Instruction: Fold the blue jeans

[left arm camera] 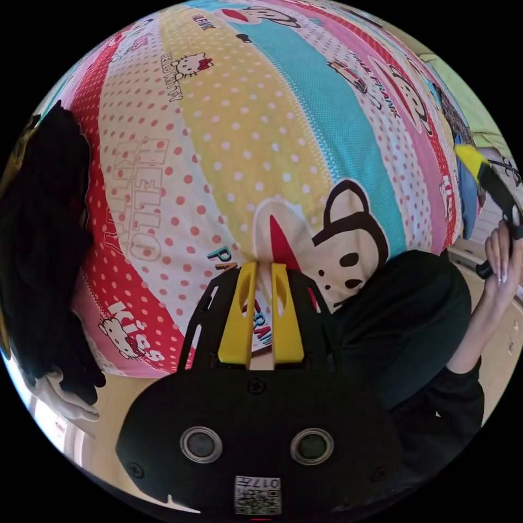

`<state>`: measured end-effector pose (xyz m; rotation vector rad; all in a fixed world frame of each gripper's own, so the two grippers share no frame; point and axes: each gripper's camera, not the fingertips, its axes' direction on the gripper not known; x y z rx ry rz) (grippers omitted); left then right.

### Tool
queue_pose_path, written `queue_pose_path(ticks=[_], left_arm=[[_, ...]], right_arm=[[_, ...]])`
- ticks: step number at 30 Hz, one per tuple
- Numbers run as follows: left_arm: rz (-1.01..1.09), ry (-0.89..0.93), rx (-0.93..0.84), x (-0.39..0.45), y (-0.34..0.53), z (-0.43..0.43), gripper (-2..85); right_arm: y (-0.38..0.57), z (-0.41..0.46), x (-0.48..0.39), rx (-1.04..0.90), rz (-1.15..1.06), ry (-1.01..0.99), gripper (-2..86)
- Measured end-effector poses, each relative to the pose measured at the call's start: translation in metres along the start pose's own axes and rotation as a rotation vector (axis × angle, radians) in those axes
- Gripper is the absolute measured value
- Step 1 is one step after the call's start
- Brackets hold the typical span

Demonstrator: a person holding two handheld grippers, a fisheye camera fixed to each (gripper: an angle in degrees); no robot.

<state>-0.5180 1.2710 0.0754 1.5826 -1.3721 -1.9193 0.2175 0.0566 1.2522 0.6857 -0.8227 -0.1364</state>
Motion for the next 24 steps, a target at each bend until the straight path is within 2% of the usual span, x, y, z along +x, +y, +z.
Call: queue_pose_path(ticks=[3,5,7,10,14,19,24], left_arm=[[-0.052,0.063,0.018,-0.007,0.000,0.009,4.5],[-0.126,0.135,0.054,-0.017,0.004,0.020,4.3],[-0.157,0.155,0.073,-0.018,0.005,0.027,4.2],[-0.229,0.157,0.069,-0.016,0.000,0.038,4.1],[-0.227,0.010,0.003,0.010,-0.019,0.049,4.5],[-0.123,-0.166,0.010,0.042,-0.028,0.066,4.6],[-0.214,-0.195,0.094,0.047,-0.022,0.078,4.5]], right_arm=[[0.025,0.004,0.025,-0.104,0.108,0.224,0.4],[0.031,0.017,0.043,-0.244,0.186,0.368,0.4],[0.023,0.041,0.058,-0.388,0.215,0.403,0.4],[-0.010,0.068,0.062,-0.440,0.148,0.401,0.4],[-0.072,0.087,0.069,-0.657,0.222,0.360,0.4],[-0.126,0.131,0.046,-0.939,0.063,0.495,0.5],[-0.157,0.165,0.028,-1.129,-0.033,0.630,0.7]])
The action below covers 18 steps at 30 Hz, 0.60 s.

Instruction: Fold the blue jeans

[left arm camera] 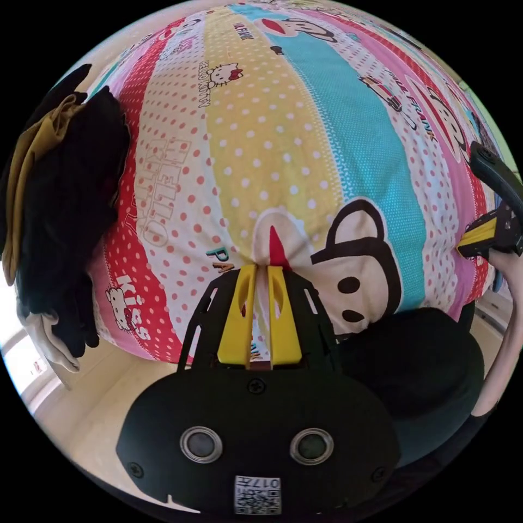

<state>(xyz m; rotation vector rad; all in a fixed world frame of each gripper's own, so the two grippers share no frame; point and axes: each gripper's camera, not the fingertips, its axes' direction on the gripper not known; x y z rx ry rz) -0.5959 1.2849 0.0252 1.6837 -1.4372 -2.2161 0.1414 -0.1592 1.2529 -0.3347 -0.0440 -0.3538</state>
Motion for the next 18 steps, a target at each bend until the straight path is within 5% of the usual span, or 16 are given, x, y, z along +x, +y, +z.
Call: queue_pose_path(ticks=[11,18], left_arm=[[0.393,-0.188,-0.477,0.045,-0.077,0.039,4.2],[0.462,-0.155,-0.540,0.041,-0.092,0.054,4.0]], right_arm=[[-0.014,-0.019,-0.005,-0.103,0.000,0.129,0.7],[0.011,-0.013,0.017,-0.044,-0.002,0.033,0.7]])
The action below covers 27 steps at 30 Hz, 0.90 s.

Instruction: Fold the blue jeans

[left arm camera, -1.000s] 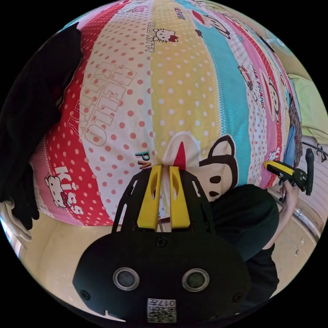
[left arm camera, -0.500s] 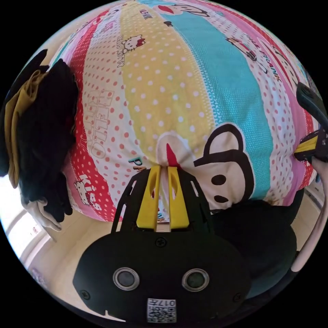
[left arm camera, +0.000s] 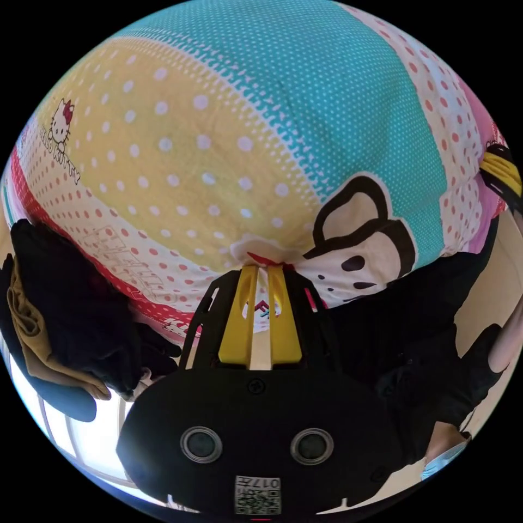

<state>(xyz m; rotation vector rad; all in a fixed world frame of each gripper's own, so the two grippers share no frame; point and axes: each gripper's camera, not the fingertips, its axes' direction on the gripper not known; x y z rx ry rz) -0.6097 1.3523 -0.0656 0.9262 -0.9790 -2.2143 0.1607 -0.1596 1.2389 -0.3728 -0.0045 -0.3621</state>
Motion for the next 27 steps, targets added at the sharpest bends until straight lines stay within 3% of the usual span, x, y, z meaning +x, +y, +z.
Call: queue_pose_path(ticks=[8,15,18,21,23,25,27], left_arm=[[0.038,-0.124,-0.093,0.014,-0.022,0.009,3.9],[0.121,-0.199,-0.045,0.020,-0.016,0.015,4.0],[0.125,-0.187,-0.030,0.015,-0.015,0.016,4.0],[0.131,-0.208,-0.024,0.015,-0.015,0.018,3.9],[0.154,-0.241,-0.023,0.018,-0.014,0.020,3.8],[0.165,-0.237,-0.025,0.016,-0.015,0.020,3.7],[0.169,-0.208,-0.026,0.010,-0.015,0.019,3.4]], right_arm=[[0.062,0.035,0.024,0.188,0.133,-0.135,0.6],[0.128,0.080,0.020,0.417,0.237,-0.130,0.5],[0.174,0.113,0.026,0.597,0.252,-0.204,0.5],[0.241,0.178,0.029,0.995,0.311,-0.340,0.6],[0.291,0.254,0.041,1.309,0.306,-0.611,0.9],[0.320,0.300,0.048,1.398,0.261,-0.775,1.2],[0.349,0.330,0.052,1.392,0.277,-0.770,1.7]])
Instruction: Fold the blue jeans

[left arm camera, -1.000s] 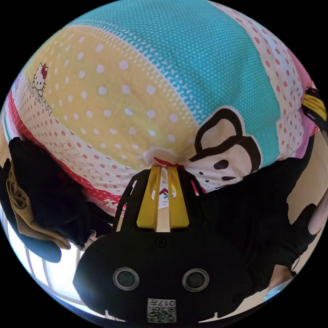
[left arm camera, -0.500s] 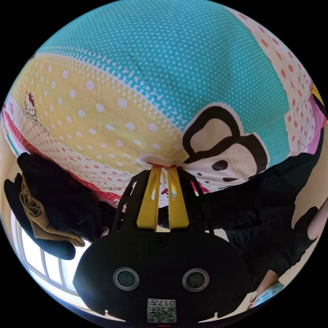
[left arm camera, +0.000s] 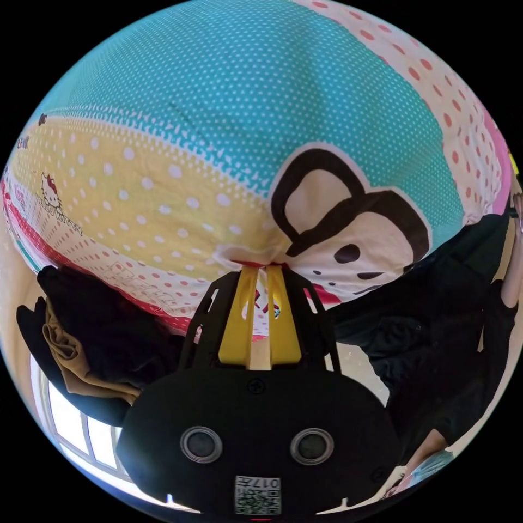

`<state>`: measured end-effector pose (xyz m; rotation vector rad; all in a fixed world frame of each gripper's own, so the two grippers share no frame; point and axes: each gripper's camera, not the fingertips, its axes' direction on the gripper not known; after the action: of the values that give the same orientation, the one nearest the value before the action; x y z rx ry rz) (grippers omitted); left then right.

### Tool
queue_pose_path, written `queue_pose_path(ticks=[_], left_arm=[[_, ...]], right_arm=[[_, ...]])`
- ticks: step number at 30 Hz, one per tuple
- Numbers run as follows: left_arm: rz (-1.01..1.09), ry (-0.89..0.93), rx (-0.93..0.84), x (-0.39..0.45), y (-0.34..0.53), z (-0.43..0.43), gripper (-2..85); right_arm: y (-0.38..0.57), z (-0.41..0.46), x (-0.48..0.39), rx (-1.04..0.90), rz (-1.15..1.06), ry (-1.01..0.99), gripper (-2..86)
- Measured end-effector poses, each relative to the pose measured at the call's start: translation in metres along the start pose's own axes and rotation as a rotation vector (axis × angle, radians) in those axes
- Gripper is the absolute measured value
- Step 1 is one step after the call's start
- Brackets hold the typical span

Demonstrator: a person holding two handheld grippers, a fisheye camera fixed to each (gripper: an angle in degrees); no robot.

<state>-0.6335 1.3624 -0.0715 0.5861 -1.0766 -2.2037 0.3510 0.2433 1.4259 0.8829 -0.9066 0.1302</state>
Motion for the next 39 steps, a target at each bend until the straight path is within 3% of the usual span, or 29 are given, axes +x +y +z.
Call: queue_pose_path(ticks=[5,9,12,13,16,21,23,25,27,31,35,37,39], left_arm=[[-0.007,0.053,0.017,-0.014,0.004,0.001,2.7],[-0.028,0.070,0.036,-0.020,0.009,0.000,2.6],[-0.043,0.069,0.053,-0.021,0.013,-0.001,2.7],[-0.050,0.069,0.060,-0.021,0.015,-0.002,2.9],[-0.065,0.072,0.083,-0.023,0.021,-0.003,2.9],[-0.091,0.115,0.125,-0.033,0.032,-0.005,2.9],[-0.111,0.136,0.141,-0.037,0.039,-0.006,3.1],[-0.094,0.103,0.145,-0.032,0.041,-0.009,3.2],[-0.105,0.079,0.147,-0.028,0.044,-0.011,3.1],[-0.216,0.210,0.222,-0.052,0.065,-0.009,1.1],[-0.248,0.446,0.425,-0.086,0.108,0.010,0.3],[-0.295,0.597,0.530,-0.102,0.129,0.029,0.1],[-0.305,0.704,0.652,-0.110,0.147,0.047,-0.1]], right_arm=[[0.038,-0.132,0.034,0.211,0.095,0.411,7.4],[0.042,-0.195,0.080,0.295,0.232,0.502,10.7],[0.041,-0.186,0.130,0.200,0.314,0.506,9.1],[0.038,-0.159,0.158,0.038,0.386,0.448,7.3],[0.037,-0.160,0.154,0.162,0.510,0.373,3.8],[-0.028,-0.146,0.050,0.243,0.125,0.025,2.2],[-0.059,-0.143,-0.009,0.267,-0.054,-0.361,1.7],[-0.075,-0.150,-0.052,0.293,-0.190,-0.599,1.3],[-0.081,-0.166,-0.084,0.354,-0.251,-0.654,1.1],[-0.064,-0.193,-0.109,0.497,-0.328,-0.312,1.0],[-0.032,-0.132,-0.055,0.241,-0.019,0.314,1.7],[-0.001,-0.094,-0.020,0.125,0.128,0.451,2.4],[0.035,-0.069,-0.005,0.080,0.160,0.417,3.5]])
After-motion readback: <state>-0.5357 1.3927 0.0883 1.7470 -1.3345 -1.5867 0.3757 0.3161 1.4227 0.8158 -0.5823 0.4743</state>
